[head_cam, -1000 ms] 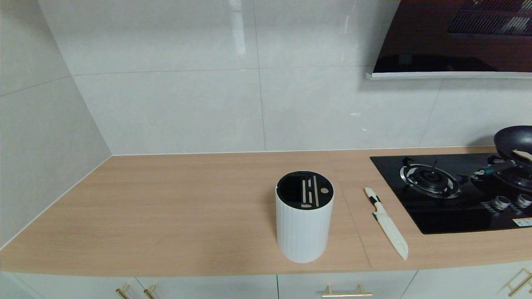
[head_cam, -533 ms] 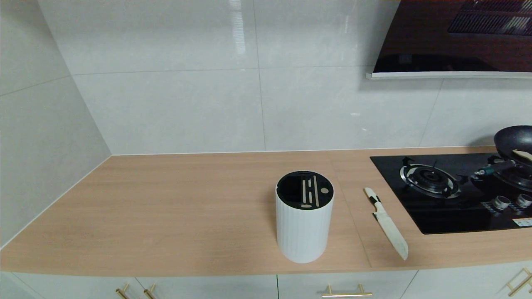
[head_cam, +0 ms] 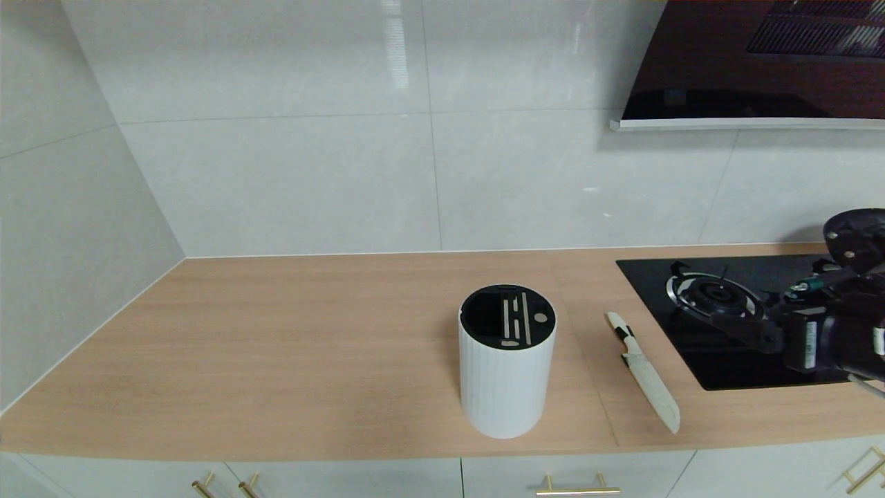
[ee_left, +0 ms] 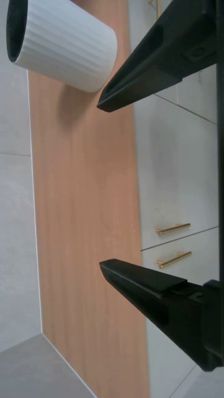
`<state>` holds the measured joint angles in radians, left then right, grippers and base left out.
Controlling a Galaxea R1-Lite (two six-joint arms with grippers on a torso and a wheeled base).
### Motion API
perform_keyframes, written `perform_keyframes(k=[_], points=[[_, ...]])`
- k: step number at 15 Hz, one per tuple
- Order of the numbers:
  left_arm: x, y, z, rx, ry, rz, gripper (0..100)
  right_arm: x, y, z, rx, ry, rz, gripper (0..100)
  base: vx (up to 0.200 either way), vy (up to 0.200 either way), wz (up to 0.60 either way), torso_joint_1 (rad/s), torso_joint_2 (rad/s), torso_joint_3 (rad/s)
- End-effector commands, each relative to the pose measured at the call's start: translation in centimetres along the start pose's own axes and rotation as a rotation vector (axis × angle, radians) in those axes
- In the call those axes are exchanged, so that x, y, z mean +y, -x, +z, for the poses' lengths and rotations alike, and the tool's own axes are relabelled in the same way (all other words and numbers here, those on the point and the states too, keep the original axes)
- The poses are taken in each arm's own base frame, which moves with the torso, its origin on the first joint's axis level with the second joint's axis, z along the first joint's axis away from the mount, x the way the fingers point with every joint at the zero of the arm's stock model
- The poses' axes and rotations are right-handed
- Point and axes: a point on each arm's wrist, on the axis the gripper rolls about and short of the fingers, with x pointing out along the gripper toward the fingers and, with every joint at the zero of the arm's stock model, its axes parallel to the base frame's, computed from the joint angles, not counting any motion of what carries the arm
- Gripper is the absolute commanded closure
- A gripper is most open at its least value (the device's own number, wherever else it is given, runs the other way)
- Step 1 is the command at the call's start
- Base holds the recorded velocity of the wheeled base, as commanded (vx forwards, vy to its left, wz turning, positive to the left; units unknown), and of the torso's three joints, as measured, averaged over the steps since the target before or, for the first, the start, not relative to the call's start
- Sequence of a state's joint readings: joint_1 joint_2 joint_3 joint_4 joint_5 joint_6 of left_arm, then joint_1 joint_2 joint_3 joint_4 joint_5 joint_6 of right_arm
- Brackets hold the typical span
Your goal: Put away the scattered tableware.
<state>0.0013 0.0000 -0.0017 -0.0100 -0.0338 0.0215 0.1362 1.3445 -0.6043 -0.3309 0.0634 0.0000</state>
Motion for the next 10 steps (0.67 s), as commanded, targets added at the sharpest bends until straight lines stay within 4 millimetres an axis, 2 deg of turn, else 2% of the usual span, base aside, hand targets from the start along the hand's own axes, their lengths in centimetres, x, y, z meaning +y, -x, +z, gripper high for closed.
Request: perform_keyframes(k=[1, 3, 6, 10], points=[[0.0, 0.0, 0.0, 0.001, 0.0, 0.0, 0, -0.3, -6.9, -1.4, 0.153, -0.004, 0.004, 0, 0.0, 0.0, 0.0, 0.0, 0.0, 0.0], [0.0, 0.0, 0.0, 0.001, 0.0, 0.0, 0, -0.5, -9.9, -2.0, 0.21, 0.006, 0.001, 0, 0.0, 0.0, 0.0, 0.0, 0.0, 0.0], [0.0, 0.0, 0.0, 0.001, 0.0, 0.0, 0, -0.7, -13.5, -4.7, 0.285, 0.005, -0.007, 0, 0.0, 0.0, 0.0, 0.0, 0.0, 0.0], [0.0, 0.0, 0.0, -0.001, 0.0, 0.0, 0, -1.0, -16.8, -7.8, 0.317, 0.018, -0.03, 0, 0.0, 0.0, 0.0, 0.0, 0.0, 0.0]])
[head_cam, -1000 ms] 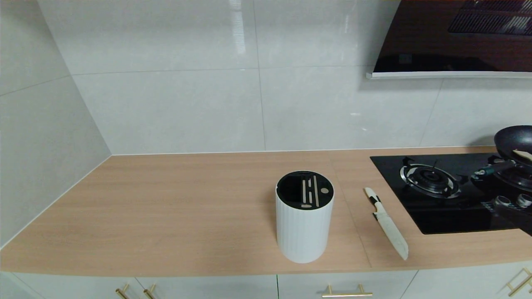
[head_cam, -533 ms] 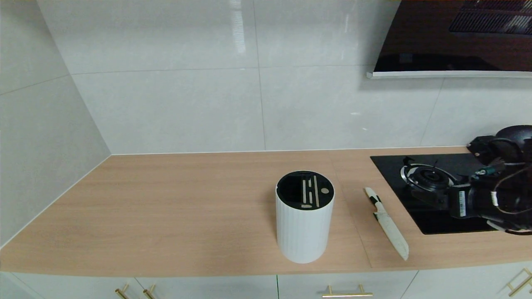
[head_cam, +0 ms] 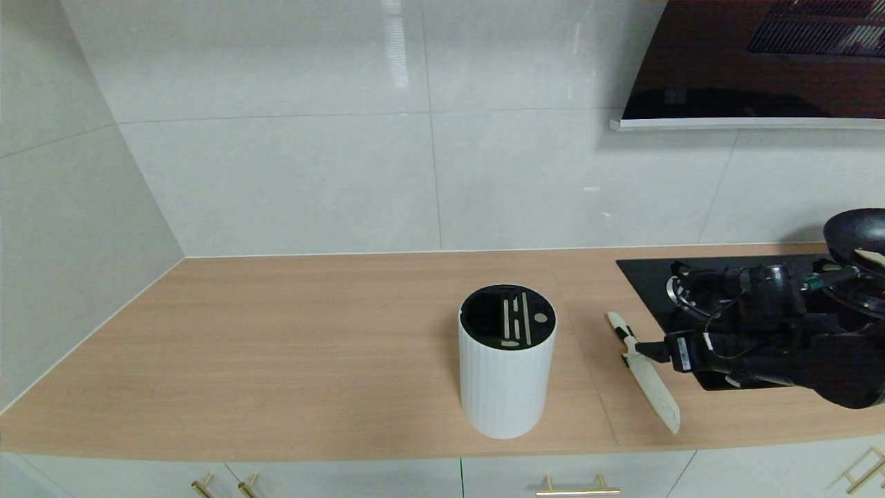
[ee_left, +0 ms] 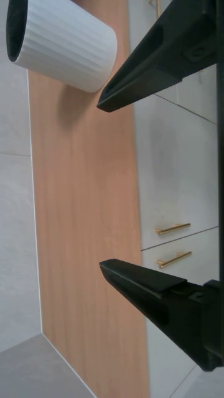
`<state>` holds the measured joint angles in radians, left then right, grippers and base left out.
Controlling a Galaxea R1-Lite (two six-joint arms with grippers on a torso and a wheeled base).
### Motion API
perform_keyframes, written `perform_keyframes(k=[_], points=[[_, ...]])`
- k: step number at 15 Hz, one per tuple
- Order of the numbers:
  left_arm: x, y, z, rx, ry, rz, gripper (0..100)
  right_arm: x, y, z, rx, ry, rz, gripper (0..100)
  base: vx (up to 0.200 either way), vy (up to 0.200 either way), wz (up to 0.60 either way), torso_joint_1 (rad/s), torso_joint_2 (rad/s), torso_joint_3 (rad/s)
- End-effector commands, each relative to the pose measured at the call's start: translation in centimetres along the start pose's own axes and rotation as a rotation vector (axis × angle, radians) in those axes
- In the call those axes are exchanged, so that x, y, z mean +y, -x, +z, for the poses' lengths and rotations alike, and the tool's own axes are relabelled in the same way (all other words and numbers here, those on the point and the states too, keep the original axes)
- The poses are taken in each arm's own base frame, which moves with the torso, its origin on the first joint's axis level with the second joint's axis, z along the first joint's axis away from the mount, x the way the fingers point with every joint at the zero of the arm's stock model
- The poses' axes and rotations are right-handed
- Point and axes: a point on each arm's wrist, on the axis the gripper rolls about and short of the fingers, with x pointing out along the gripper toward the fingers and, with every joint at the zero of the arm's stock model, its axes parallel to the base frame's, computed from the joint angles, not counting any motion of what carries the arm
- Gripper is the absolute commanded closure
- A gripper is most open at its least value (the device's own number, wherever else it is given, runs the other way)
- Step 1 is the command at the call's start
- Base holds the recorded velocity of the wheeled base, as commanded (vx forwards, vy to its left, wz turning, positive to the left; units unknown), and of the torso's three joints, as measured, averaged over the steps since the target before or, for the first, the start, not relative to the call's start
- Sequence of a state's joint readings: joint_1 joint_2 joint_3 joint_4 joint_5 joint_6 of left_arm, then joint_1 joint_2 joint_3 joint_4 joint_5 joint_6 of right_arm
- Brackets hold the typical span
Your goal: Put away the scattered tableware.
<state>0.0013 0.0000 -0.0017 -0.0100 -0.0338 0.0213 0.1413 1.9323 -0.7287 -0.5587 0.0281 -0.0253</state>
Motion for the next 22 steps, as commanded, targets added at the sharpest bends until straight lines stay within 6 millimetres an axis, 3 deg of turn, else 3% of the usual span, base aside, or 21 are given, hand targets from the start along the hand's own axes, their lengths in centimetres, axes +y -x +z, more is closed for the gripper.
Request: perform_keyframes(k=[1, 4, 7, 22], points=[[0.0, 0.0, 0.0, -0.001, 0.0, 0.0, 0, -0.1, -3.6, -2.6, 0.078, 0.002, -0.008, 0, 0.0, 0.0, 0.0, 0.0, 0.0, 0.0], [0.0, 0.0, 0.0, -0.001, 0.0, 0.0, 0, -0.2, -7.0, -3.7, 0.028, 0.017, -0.018, 0, 0.0, 0.0, 0.0, 0.0, 0.0, 0.0], [0.0, 0.0, 0.0, -0.001, 0.0, 0.0, 0, -0.8, -9.0, -4.1, 0.023, 0.008, -0.03, 0, 0.0, 0.0, 0.0, 0.0, 0.0, 0.0], [0.0, 0.0, 0.0, -0.001, 0.0, 0.0, 0, -1.4, -11.9, -5.3, -0.038, -0.001, -0.031, 0, 0.0, 0.0, 0.0, 0.0, 0.0, 0.0]])
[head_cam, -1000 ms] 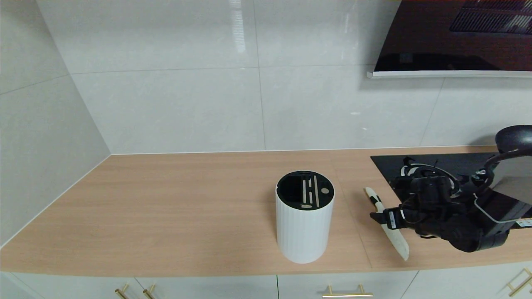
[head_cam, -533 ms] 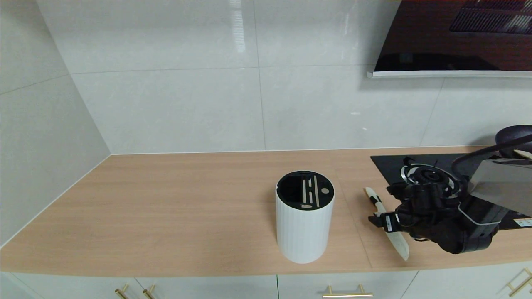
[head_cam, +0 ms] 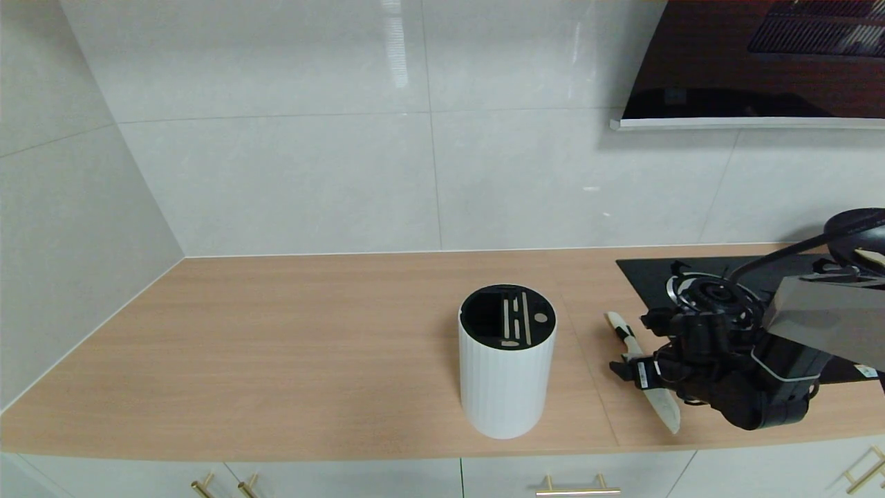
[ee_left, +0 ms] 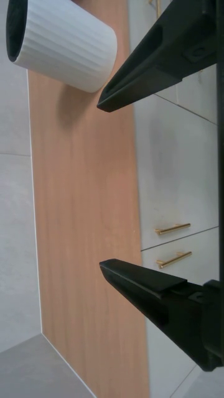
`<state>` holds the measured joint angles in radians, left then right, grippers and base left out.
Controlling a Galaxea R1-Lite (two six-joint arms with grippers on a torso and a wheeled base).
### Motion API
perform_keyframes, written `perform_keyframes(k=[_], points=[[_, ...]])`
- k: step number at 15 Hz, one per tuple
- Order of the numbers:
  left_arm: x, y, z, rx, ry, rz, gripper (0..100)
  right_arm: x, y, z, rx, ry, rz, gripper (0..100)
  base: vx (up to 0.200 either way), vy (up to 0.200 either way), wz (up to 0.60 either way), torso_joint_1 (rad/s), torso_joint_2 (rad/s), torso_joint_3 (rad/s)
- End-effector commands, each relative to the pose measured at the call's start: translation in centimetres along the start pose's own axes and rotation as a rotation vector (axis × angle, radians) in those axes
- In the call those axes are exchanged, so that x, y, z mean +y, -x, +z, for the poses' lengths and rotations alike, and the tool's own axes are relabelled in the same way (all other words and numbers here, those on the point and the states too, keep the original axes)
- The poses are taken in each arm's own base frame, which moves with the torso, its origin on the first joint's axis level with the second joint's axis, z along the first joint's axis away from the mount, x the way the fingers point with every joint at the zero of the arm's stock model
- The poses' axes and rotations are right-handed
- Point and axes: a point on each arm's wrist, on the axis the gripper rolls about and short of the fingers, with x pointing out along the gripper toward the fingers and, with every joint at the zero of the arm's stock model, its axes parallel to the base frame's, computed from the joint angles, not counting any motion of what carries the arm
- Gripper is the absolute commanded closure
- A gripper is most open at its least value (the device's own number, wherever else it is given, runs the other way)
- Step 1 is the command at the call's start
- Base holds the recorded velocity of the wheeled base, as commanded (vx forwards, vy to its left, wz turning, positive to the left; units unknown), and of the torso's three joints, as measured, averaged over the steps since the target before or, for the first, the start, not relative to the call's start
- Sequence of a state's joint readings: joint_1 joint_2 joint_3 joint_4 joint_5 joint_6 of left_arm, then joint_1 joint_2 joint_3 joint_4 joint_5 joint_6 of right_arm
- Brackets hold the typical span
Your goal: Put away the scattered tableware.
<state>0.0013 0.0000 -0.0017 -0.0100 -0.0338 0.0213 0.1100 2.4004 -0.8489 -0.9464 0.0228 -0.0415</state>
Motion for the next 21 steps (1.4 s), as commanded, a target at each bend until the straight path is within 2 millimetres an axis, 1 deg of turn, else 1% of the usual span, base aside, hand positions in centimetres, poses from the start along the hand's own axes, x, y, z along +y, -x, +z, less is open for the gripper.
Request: perform_keyframes(k=[1, 3, 4, 6, 15, 16, 21], points=[[0.0, 0.0, 0.0, -0.001, 0.0, 0.0, 0, 0.0, -0.3, -0.1, -0.002, 0.0, 0.001, 0, 0.0, 0.0, 0.0, 0.0, 0.0, 0.0], [0.0, 0.0, 0.0, 0.001, 0.0, 0.0, 0, -0.1, -0.5, 0.1, -0.008, 0.0, -0.001, 0, 0.0, 0.0, 0.0, 0.0, 0.0, 0.0], [0.0, 0.0, 0.0, 0.001, 0.0, 0.0, 0, -0.5, -0.8, -0.1, -0.007, -0.007, -0.011, 0, 0.0, 0.0, 0.0, 0.0, 0.0, 0.0], [0.0, 0.0, 0.0, 0.001, 0.0, 0.0, 0, -0.8, -1.0, -0.1, -0.008, -0.011, -0.016, 0, 0.0, 0.0, 0.0, 0.0, 0.0, 0.0], [0.0, 0.0, 0.0, 0.001, 0.0, 0.0, 0, -0.8, -1.4, -0.6, 0.003, -0.012, -0.017, 0, 0.0, 0.0, 0.0, 0.0, 0.0, 0.0], [0.0, 0.0, 0.0, -0.001, 0.0, 0.0, 0, -0.8, -1.4, -0.7, 0.006, -0.012, -0.017, 100, 0.0, 0.0, 0.0, 0.0, 0.0, 0.0], [0.0, 0.0, 0.0, 0.001, 0.0, 0.0, 0, -0.8, -1.9, -1.1, 0.017, -0.011, -0.019, 100, 0.0, 0.0, 0.0, 0.0, 0.0, 0.0]])
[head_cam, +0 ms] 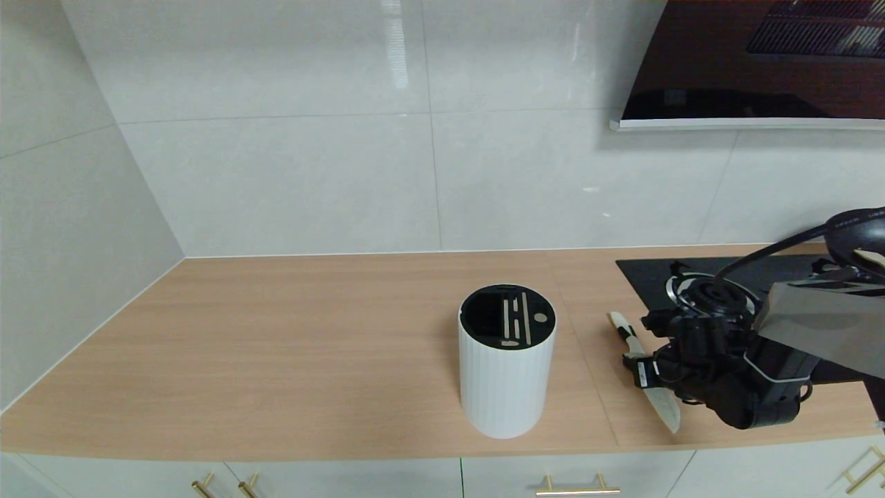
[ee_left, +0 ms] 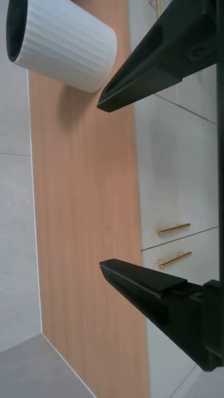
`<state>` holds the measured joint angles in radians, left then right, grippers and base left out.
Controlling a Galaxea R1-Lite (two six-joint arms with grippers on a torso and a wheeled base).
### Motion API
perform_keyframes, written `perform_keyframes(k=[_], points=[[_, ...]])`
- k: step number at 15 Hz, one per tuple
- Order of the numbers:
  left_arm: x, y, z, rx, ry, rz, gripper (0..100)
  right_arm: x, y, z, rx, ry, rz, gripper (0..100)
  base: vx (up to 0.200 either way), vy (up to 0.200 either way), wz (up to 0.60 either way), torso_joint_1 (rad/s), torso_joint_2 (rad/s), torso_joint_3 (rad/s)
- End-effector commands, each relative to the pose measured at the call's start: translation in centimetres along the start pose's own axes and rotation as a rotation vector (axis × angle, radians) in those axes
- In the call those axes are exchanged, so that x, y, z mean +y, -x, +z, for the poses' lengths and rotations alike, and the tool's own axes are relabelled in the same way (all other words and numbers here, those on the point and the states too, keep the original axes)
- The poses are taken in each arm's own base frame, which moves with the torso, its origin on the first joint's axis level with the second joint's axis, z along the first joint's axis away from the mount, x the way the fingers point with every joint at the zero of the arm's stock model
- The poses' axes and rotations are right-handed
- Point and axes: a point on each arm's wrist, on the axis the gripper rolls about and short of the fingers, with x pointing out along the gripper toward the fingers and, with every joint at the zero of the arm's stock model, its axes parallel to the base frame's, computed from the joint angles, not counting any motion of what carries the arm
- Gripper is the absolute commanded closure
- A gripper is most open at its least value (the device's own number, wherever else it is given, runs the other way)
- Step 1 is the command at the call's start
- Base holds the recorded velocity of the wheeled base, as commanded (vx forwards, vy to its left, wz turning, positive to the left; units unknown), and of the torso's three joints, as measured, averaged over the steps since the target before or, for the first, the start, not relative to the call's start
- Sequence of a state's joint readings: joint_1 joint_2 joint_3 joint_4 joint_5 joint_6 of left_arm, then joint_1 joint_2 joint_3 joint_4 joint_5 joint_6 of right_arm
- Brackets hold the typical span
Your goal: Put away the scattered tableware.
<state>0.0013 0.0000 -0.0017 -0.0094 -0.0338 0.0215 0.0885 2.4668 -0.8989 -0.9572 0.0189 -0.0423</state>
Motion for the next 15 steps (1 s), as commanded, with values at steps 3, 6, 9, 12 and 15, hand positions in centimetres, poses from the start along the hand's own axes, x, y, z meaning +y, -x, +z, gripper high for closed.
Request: perform_keyframes(k=[3, 6, 9, 12, 15], points=[[0.0, 0.0, 0.0, 0.0, 0.0, 0.0, 0, 0.0, -0.1, -0.2, 0.009, 0.001, 0.002, 100, 0.0, 0.0, 0.0, 0.0, 0.0, 0.0], [0.0, 0.0, 0.0, 0.0, -0.009, -0.001, 0, 0.0, 0.7, 1.1, -0.05, -0.006, -0.013, 100, 0.0, 0.0, 0.0, 0.0, 0.0, 0.0], [0.0, 0.0, 0.0, 0.0, -0.011, -0.003, 0, -0.1, 3.3, 3.3, -0.124, -0.007, -0.019, 100, 0.0, 0.0, 0.0, 0.0, 0.0, 0.0], [0.0, 0.0, 0.0, 0.0, -0.015, -0.003, 0, 0.4, 7.0, 6.2, -0.213, 0.001, -0.008, 100, 0.0, 0.0, 0.0, 0.0, 0.0, 0.0], [0.0, 0.1, 0.3, -0.012, -0.014, -0.004, 0, 2.0, 11.4, 8.8, -0.315, 0.014, 0.032, 100, 0.0, 0.0, 0.0, 0.0, 0.0, 0.0]])
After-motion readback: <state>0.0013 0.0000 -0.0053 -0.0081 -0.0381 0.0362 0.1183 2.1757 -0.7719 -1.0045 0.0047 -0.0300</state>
